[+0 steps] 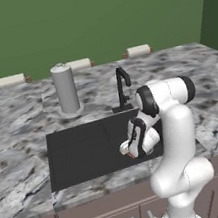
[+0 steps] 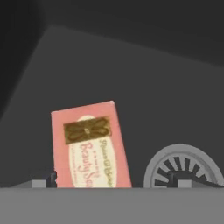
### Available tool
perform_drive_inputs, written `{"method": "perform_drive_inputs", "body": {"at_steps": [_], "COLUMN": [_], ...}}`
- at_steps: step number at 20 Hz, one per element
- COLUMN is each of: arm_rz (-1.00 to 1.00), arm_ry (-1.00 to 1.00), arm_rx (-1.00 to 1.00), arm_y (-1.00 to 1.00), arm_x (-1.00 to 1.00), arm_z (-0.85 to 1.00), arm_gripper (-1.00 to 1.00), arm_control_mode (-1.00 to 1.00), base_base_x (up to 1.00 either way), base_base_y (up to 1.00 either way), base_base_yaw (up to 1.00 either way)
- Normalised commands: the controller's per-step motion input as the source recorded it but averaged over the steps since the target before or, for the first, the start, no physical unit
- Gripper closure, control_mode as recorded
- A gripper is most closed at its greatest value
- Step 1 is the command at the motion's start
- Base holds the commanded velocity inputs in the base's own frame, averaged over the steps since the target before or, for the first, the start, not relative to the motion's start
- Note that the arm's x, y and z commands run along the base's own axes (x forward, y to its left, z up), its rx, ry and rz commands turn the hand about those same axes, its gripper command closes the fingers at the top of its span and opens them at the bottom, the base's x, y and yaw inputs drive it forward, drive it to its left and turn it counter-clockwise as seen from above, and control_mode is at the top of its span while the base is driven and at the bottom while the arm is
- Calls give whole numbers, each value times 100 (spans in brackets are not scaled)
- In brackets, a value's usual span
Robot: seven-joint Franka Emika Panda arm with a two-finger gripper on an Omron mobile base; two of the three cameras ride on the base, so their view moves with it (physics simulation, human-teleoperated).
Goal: Pick up the bar soap and bar soap from the sink, and place them back in the cabinet, and close the cabinet doors.
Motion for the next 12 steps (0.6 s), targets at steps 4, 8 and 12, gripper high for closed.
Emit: {"method": "perform_drive_inputs", "body": {"at_steps": [4, 8, 12], "arm_rz": [0, 0, 0], "arm_ry": [5, 3, 1], "arm_rx": [0, 0, 0], "arm_y": [12, 9, 1], "arm_x": [7, 16, 23], "arm_z": [-15, -17, -12], "arm_gripper": [-100, -100, -100], "arm_control_mode": [-100, -100, -100], "base_base_x": [0, 0, 0], "base_base_y": [0, 0, 0], "base_base_yaw": [0, 0, 0]}}
